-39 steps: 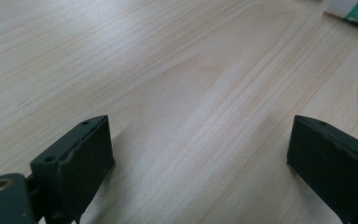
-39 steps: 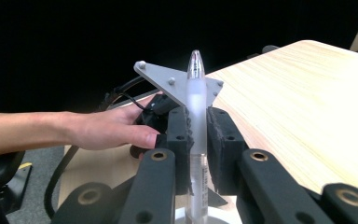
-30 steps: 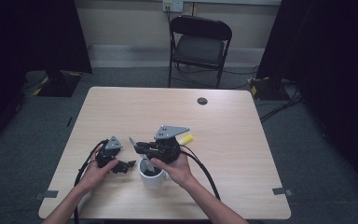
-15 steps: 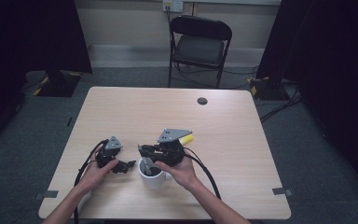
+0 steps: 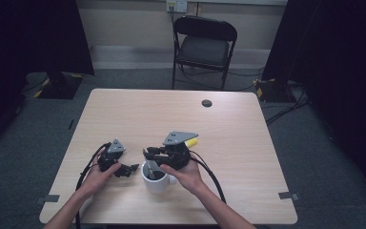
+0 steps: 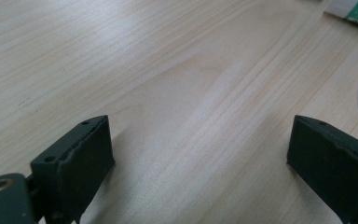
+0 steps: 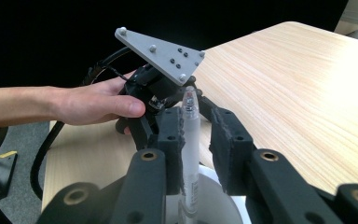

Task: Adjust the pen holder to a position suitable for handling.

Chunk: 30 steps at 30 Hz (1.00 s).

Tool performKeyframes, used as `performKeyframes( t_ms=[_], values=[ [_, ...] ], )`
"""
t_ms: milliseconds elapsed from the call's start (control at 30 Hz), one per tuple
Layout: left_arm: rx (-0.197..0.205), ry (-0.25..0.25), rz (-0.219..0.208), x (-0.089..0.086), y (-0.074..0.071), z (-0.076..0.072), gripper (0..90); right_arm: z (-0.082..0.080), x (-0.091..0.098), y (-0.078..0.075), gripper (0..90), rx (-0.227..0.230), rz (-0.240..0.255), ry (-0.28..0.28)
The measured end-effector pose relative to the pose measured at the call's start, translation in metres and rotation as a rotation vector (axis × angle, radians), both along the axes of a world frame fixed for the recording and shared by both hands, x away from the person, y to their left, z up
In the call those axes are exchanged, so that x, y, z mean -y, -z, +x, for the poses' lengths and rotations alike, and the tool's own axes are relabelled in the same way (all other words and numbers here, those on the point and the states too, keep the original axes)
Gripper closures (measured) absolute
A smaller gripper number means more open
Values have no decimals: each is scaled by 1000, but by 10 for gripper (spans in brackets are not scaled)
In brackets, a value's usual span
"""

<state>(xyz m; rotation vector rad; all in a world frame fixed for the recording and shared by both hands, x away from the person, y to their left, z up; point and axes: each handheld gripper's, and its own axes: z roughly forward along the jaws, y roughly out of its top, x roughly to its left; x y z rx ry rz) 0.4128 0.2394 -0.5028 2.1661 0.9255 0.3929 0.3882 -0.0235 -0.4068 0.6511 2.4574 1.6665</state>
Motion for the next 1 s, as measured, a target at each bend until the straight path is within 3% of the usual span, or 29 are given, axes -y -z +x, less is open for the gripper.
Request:
performKeyframes(
  t_ms=[600, 833, 1000],
  values=[
    [0, 0, -1, 0, 0, 0, 63, 0, 22, -9, 717, 14, 19, 36],
    [0, 4, 8, 0, 0, 0, 63, -2, 44, -16, 711, 40, -2, 86],
    [0, 5, 8, 0, 0, 0, 63, -1, 67, -15, 704, 27, -5, 141]
  ],
)
